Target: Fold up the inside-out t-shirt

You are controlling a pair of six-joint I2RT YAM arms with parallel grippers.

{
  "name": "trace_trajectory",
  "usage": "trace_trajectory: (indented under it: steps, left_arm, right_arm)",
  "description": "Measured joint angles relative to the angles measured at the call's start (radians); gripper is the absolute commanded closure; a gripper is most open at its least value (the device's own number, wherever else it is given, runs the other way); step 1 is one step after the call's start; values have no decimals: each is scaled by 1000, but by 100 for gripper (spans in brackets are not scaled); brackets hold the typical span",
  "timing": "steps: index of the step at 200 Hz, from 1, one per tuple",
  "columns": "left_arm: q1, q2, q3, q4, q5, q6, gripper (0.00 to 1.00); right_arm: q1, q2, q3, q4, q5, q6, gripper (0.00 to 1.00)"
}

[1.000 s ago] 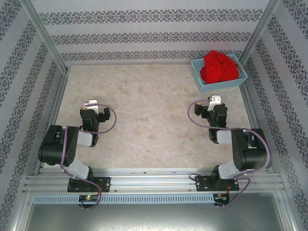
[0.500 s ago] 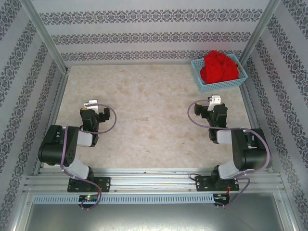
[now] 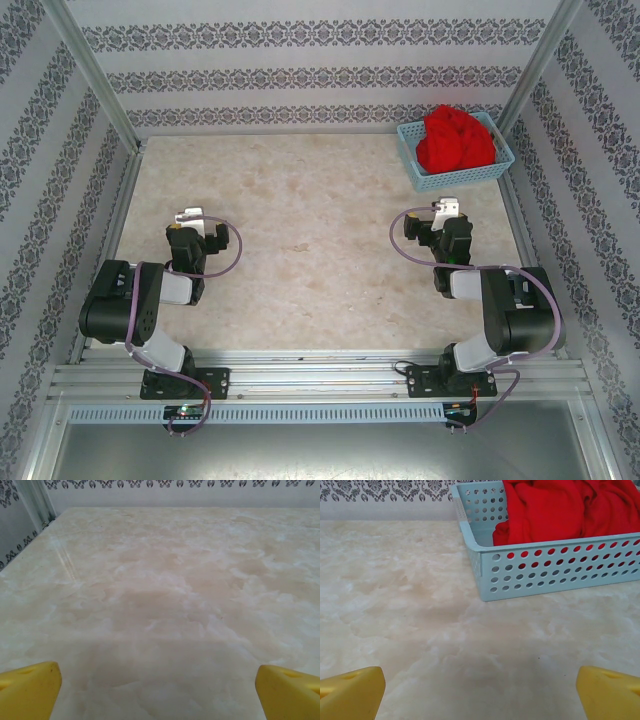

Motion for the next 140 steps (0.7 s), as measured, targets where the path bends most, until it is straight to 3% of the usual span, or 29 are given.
trace_trajectory:
  steps: [39, 70, 111, 140]
  left_arm:
    - [0, -200, -115, -2, 38, 14, 0]
    - [-1, -472, -60, -206, 55, -39, 0]
    - [-1, -610, 241, -681, -11, -341, 0]
    - [-1, -653, 292, -931, -58, -528, 0]
  right_arm:
    - [38, -146, -67, -29, 57, -14, 2]
    - [111, -386, -47, -183, 85, -37, 2]
    - [126, -502, 296, -579, 139, 92, 2]
    - [85, -475, 534, -815, 187, 249, 2]
